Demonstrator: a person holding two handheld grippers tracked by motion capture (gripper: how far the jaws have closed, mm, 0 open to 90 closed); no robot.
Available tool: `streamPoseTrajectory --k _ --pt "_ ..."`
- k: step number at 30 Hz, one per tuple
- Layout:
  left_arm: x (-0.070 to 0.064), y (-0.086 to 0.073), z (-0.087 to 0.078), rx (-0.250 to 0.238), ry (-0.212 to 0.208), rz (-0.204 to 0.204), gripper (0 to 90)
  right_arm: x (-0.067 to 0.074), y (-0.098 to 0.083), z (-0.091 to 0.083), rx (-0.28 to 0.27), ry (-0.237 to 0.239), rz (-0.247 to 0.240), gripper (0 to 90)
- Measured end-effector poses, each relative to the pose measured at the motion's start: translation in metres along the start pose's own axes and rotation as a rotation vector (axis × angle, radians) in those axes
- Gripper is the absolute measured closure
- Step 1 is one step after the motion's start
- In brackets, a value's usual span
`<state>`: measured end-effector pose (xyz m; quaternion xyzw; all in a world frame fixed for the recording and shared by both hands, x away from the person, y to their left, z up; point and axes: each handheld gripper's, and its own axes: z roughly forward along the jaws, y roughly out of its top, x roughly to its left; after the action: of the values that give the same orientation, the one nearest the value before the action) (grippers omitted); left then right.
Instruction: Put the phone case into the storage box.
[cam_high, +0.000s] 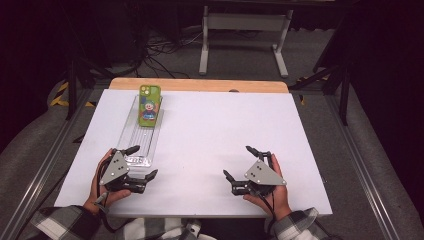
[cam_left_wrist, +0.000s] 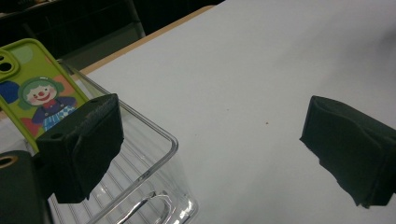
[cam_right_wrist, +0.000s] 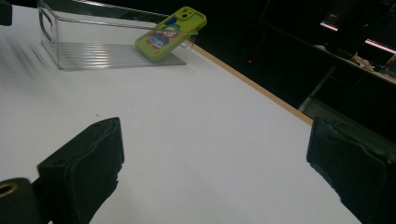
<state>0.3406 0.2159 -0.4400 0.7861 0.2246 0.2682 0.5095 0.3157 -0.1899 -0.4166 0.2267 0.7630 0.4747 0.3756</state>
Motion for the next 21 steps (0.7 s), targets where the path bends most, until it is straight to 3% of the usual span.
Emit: streamPoseTrajectory --k 21 --pt "0.0056 -0.0018 0.0013 -0.009 -0.027 -0.011 6.1 0.0023 0.0000 0.0015 0.018 -0.011 -0.009 5.0"
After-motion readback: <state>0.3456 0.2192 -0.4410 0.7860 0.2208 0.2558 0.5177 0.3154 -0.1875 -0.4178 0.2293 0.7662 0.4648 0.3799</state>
